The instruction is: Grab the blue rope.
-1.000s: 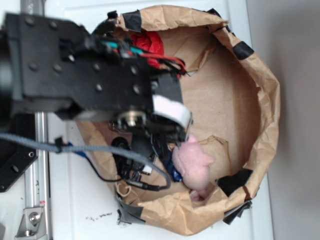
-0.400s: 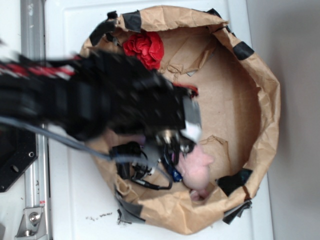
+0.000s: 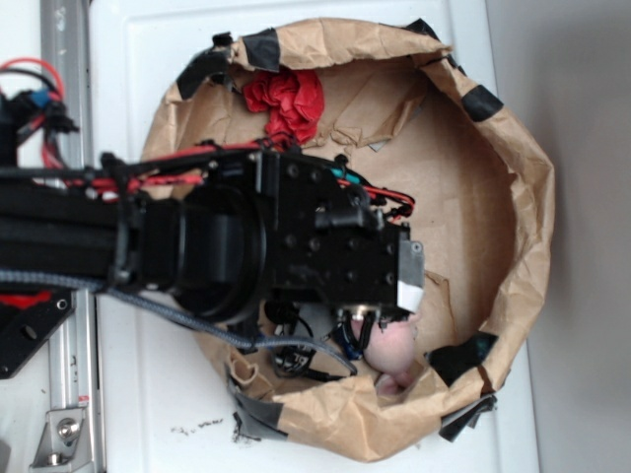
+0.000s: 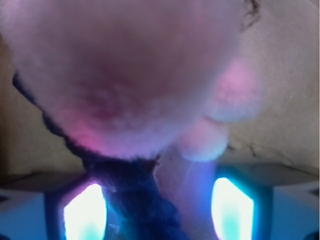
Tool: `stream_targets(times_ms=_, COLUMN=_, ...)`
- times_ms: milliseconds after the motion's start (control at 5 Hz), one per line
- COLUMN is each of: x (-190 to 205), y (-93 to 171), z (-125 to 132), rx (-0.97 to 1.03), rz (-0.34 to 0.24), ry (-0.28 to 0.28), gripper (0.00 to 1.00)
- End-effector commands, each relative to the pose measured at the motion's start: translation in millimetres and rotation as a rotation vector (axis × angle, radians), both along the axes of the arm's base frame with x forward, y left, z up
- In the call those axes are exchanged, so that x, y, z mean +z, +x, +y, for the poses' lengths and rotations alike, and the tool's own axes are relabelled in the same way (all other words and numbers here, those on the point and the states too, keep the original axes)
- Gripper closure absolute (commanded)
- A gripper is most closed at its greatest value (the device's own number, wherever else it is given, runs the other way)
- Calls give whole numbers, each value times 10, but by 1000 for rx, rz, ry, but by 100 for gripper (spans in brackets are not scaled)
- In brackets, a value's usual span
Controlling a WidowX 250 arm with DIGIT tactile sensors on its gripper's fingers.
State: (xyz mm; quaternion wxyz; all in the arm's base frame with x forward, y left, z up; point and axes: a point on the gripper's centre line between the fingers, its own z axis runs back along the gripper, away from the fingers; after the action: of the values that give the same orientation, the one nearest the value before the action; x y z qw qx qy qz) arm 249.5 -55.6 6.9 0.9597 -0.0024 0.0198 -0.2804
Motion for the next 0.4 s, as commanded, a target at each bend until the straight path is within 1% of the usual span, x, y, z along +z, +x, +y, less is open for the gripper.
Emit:
stream_targets(times_ms=0, x=-126, y=-209, z=-1, rx=20, rz=3, ry=1, gripper=100)
stream_targets(times_ms=200, x=-29, y=-210, z=43, rx=43, rz=-33, ry=-3, gripper=100)
